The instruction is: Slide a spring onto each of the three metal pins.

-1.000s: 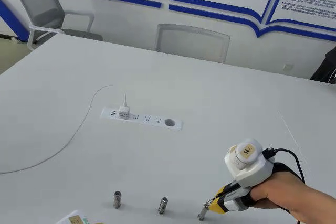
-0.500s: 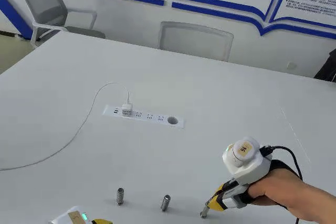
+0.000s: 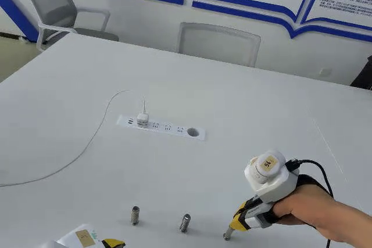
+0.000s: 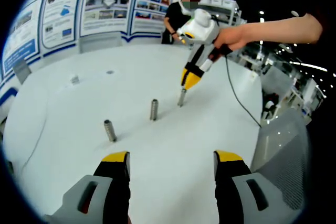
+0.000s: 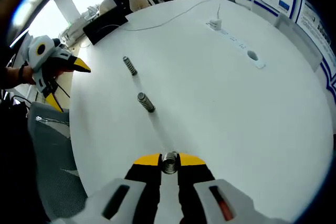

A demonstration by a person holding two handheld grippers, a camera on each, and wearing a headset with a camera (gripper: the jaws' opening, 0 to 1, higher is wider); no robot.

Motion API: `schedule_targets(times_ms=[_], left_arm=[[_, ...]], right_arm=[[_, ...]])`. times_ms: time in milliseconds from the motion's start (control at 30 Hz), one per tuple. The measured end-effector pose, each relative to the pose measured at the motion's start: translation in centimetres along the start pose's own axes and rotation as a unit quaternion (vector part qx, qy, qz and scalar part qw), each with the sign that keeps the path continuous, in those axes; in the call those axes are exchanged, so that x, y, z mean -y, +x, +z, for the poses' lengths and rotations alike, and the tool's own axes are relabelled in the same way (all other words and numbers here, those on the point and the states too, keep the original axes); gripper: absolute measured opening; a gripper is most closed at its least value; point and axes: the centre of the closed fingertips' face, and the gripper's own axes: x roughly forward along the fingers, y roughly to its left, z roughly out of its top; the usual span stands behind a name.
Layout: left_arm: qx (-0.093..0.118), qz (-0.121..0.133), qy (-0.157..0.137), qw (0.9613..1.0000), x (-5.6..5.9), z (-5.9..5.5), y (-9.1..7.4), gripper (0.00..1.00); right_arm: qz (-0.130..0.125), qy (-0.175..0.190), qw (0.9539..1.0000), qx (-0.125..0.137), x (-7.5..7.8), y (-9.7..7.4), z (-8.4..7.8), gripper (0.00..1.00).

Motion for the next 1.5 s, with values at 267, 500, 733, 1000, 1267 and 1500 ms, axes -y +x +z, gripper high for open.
schedule_targets(times_ms=[267, 500, 733, 1000, 1267, 1500], left_arm=[[-0.001, 0.001, -0.001, 1.0, 0.0, -0.1, -0.1, 0.66], [-0.002, 0.002, -0.002, 1.0, -0.1, -0.2, -0.1, 0.66], [-0.002, 0.002, -0.002, 1.0, -0.1, -0.2, 0.0, 0.66], [-0.003, 0.004, -0.003, 1.0, -0.2, -0.2, -0.2, 0.66], [-0.003, 0.002, -0.004, 1.0, 0.0, -0.3, 0.0, 0.65], [0.0, 0.004, -0.003, 1.0, -0.2, 0.0, -0.1, 0.66]], right_arm=[[-0.004, -0.006, 1.0, 0.001, 0.1, 0.2, -0.1, 0.13], [-0.008, -0.016, 0.9998, 0.002, 0.0, 0.4, 0.1, 0.13], [-0.015, -0.038, 0.9992, -0.004, 0.0, 0.7, -0.1, 0.13], [-0.016, -0.042, 0.999, -0.002, -0.1, 0.8, -0.2, 0.13], [-0.018, -0.044, 0.9989, -0.001, -0.1, 1.3, -0.3, 0.13], [-0.019, -0.05, 0.9985, -0.005, -0.1, 1.9, -0.5, 0.13]])
